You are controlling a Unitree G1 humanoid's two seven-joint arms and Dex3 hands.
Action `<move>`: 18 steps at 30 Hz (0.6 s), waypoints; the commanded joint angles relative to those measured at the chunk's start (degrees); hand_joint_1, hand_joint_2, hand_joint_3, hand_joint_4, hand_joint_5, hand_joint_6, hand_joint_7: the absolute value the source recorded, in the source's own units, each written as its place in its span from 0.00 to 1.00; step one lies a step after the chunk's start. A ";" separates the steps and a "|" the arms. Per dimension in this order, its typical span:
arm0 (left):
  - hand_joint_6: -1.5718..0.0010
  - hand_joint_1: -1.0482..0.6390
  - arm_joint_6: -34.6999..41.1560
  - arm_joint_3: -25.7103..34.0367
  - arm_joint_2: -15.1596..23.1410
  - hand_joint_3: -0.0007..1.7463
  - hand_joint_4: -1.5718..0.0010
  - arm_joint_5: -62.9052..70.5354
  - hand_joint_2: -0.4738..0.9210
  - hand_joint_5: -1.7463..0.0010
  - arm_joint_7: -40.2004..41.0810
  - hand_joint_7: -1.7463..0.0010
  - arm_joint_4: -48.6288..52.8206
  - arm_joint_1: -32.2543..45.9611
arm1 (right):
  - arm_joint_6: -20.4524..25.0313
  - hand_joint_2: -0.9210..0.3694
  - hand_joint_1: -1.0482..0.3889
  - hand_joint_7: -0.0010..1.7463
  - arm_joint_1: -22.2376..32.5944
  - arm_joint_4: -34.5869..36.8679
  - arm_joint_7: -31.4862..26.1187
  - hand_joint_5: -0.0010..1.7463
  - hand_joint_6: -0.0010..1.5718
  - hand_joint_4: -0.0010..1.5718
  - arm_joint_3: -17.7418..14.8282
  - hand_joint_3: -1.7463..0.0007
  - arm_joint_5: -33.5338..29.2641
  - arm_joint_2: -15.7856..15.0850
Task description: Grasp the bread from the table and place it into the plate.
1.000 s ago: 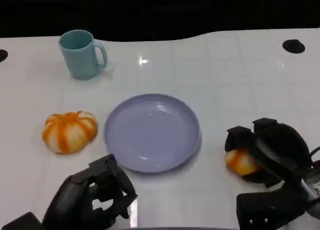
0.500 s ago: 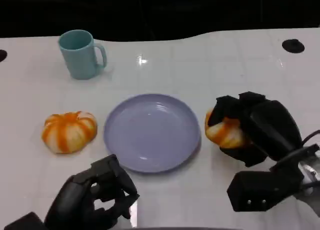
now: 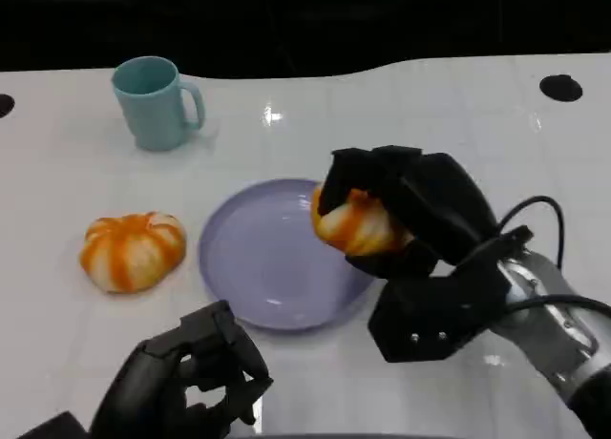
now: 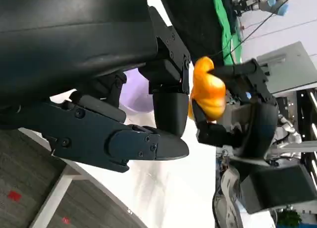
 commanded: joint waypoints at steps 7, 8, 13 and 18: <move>0.63 0.31 1.06 -0.60 0.79 0.19 0.57 0.30 1.00 0.00 0.75 0.09 -2.17 0.74 | 2.33 0.48 0.61 0.99 -8.73 12.98 -0.53 1.00 0.44 0.61 2.12 0.24 0.32 7.98; 0.63 0.31 1.13 -0.64 0.78 0.19 0.57 0.34 1.00 0.00 0.82 0.09 -2.31 0.77 | 2.55 0.48 0.61 0.99 -9.59 14.63 -0.74 1.00 0.44 0.60 2.25 0.25 0.35 8.68; 0.63 0.32 0.66 -0.83 0.71 0.19 0.57 -0.01 1.00 0.00 0.41 0.09 -2.31 0.78 | 4.50 0.41 0.60 0.69 -12.39 20.09 -0.09 0.96 0.48 0.49 2.04 0.36 1.22 11.05; 0.63 0.32 0.95 -1.03 0.66 0.18 0.57 0.14 1.00 0.00 0.57 0.09 -2.55 1.01 | 8.16 0.09 0.50 0.15 -13.88 20.21 6.38 0.49 0.41 0.27 4.02 0.81 -0.05 10.17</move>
